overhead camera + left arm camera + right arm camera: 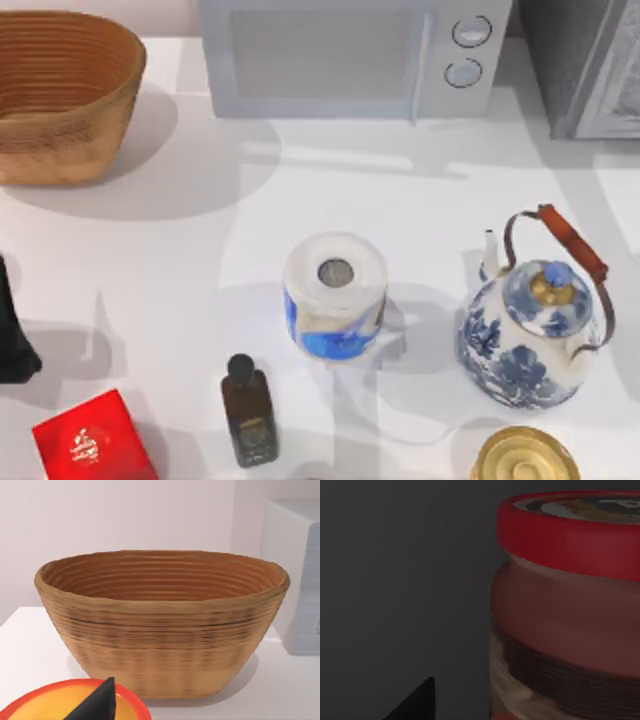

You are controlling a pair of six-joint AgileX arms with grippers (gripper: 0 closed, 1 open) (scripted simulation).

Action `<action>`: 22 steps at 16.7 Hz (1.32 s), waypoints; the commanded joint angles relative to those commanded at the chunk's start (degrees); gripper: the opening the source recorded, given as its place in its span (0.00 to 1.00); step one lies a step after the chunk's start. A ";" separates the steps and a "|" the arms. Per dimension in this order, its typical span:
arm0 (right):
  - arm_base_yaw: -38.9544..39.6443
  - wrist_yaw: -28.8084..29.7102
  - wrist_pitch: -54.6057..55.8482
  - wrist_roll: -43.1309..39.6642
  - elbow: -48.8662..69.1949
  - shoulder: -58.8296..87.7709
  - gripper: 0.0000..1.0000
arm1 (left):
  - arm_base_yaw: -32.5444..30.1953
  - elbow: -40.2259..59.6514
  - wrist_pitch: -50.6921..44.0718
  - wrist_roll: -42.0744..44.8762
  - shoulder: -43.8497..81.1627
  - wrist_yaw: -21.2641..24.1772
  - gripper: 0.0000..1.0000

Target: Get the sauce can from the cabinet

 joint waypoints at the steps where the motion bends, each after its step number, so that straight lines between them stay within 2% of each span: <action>1: -0.21 -0.20 -0.50 -0.01 2.36 1.85 1.00 | 0.00 0.00 0.00 0.00 0.00 0.00 1.00; 5: -0.87 -0.77 -1.80 -0.03 8.65 6.83 1.00 | 0.00 0.00 0.00 0.00 0.00 0.00 1.00; 9: -0.89 -0.80 -1.86 -0.04 8.91 7.06 1.00 | 0.00 0.00 0.00 0.00 0.00 0.00 1.00; 22: -0.89 -0.80 -1.86 -0.04 8.91 7.06 0.02 | 0.00 0.00 0.00 0.00 0.00 0.00 1.00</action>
